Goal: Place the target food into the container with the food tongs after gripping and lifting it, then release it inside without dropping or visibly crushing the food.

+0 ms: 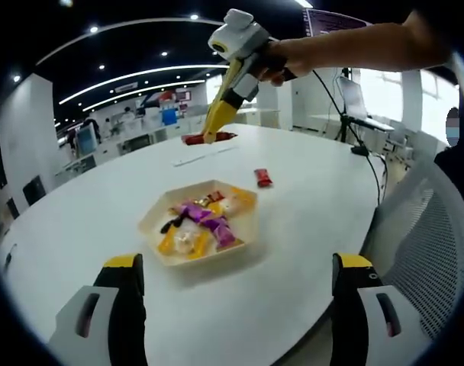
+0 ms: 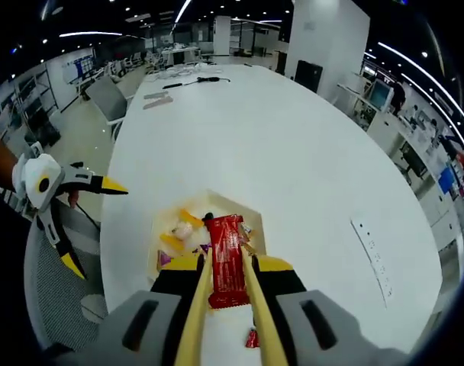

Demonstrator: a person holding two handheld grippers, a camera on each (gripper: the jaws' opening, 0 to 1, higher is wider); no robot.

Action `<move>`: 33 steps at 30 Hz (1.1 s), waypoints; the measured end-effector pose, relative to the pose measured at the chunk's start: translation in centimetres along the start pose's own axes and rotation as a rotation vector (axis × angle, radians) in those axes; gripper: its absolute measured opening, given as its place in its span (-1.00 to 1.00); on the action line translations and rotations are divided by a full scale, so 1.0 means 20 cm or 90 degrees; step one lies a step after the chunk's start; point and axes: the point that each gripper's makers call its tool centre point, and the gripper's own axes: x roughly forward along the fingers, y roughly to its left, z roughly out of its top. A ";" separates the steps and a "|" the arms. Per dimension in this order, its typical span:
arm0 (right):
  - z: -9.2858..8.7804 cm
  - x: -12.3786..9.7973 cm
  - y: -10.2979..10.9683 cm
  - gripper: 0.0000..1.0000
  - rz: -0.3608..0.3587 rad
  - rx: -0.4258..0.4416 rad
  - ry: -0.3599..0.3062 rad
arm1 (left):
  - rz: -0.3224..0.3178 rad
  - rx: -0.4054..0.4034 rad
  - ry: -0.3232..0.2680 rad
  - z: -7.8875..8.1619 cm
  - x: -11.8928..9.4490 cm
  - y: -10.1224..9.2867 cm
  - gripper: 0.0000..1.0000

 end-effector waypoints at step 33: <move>0.16 0.07 0.10 -0.44 -0.002 -0.004 -0.059 | 0.011 -0.003 -0.001 0.00 0.00 0.02 0.97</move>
